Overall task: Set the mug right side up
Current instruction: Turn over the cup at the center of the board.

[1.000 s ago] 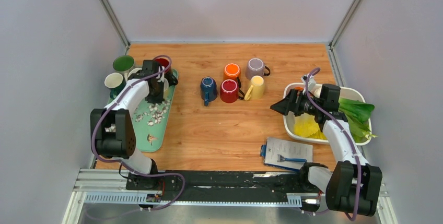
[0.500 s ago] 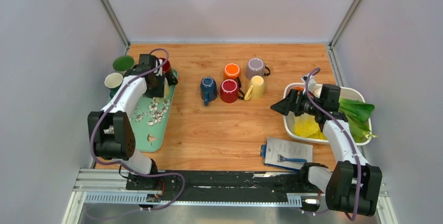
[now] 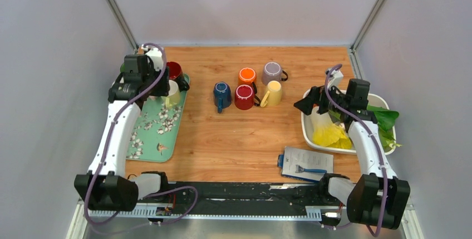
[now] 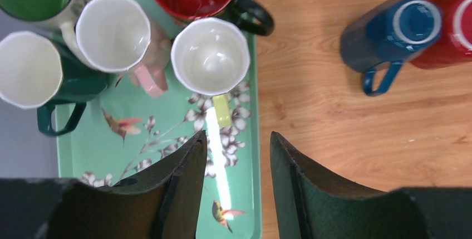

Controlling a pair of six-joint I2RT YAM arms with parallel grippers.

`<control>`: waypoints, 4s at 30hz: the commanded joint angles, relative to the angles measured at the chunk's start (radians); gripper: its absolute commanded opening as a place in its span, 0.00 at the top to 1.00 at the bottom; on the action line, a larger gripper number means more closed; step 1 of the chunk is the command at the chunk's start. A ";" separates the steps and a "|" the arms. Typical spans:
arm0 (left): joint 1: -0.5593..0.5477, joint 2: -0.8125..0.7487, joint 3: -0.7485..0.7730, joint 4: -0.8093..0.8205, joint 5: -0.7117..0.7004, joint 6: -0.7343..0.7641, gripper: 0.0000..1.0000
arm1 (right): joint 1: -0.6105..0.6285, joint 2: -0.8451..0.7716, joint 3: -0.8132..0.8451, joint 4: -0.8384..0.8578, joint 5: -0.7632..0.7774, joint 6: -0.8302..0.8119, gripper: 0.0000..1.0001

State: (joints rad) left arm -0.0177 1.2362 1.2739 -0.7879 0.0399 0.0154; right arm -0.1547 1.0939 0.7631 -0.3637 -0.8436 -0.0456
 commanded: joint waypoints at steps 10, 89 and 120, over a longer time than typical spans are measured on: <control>-0.061 -0.274 -0.247 0.252 0.449 0.038 0.47 | 0.268 0.126 0.268 0.018 0.360 -0.217 0.00; -0.013 -0.410 -0.363 0.210 0.578 0.064 0.52 | 0.468 0.526 0.138 0.319 0.799 0.061 0.48; -0.014 -0.340 -0.375 0.339 0.618 -0.008 0.52 | 0.454 0.554 0.092 0.354 0.769 0.060 0.79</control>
State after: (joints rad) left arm -0.0383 0.8906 0.8974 -0.5064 0.6247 0.0257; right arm 0.3080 1.6485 0.8600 -0.0467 -0.0689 0.0235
